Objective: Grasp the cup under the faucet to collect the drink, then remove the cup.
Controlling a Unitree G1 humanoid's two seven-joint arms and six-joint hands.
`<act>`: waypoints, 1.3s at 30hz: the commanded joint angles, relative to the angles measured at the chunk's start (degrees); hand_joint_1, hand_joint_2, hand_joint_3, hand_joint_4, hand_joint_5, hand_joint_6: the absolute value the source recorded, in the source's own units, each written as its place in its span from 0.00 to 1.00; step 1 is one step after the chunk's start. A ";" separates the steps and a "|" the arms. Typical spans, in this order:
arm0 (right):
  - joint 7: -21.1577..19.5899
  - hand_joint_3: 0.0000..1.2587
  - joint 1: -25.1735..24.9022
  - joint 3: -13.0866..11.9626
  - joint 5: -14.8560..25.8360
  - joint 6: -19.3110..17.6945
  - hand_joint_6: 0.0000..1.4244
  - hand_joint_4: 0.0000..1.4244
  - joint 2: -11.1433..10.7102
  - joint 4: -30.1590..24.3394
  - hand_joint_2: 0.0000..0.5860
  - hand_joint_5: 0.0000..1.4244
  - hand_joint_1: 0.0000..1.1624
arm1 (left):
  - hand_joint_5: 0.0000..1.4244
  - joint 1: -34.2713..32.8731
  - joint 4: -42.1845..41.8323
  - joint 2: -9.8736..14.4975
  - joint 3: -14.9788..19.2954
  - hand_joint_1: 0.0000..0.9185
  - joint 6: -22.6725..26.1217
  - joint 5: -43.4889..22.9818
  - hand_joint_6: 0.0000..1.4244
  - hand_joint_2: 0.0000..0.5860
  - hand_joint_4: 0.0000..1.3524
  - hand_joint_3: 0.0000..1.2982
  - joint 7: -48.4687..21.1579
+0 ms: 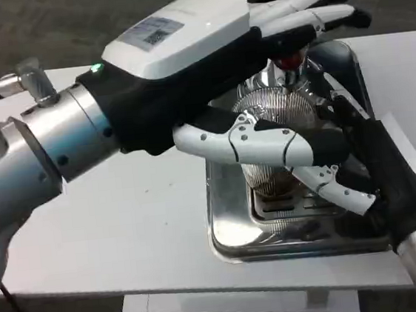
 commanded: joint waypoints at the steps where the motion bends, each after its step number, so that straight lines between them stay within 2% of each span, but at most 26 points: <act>1: -0.47 0.06 0.48 -0.05 0.17 -0.05 0.16 0.05 0.42 -0.54 0.50 0.10 0.44 | 0.04 1.28 0.61 1.00 -0.79 0.00 0.63 0.79 0.09 0.18 0.01 0.09 -1.56; 14: -0.13 0.06 1.37 -0.96 0.92 -0.40 0.16 0.05 -0.06 -1.55 0.50 0.10 0.44 | 0.05 0.89 0.38 -0.34 1.41 0.00 2.09 -1.16 0.09 0.18 0.01 0.09 1.01; 20: -0.20 0.06 1.63 -1.33 1.21 -0.66 0.16 0.05 -0.15 -1.74 0.50 0.10 0.44 | 0.05 0.35 1.16 -2.19 3.62 0.00 0.66 -2.09 0.10 0.17 0.01 0.08 3.15; 30: -0.13 0.06 2.19 -1.86 1.49 -0.51 0.16 0.05 -0.22 -2.50 0.50 0.10 0.44 | 0.07 1.47 0.80 -3.77 5.93 0.00 -1.15 -3.63 0.12 0.18 0.01 0.08 5.57; 34: -0.04 0.06 2.45 -2.11 1.74 -0.62 0.16 0.05 -0.28 -2.76 0.50 0.10 0.43 | 0.08 2.66 0.13 -3.90 7.54 0.00 -1.58 -4.67 0.13 0.18 0.02 0.08 6.32; 39: 0.24 0.06 2.86 -2.39 2.24 -0.56 0.16 0.05 -0.38 -3.43 0.51 0.10 0.43 | 0.11 6.59 -3.20 -2.88 10.04 0.00 -0.91 -6.03 0.16 0.20 0.06 0.11 6.08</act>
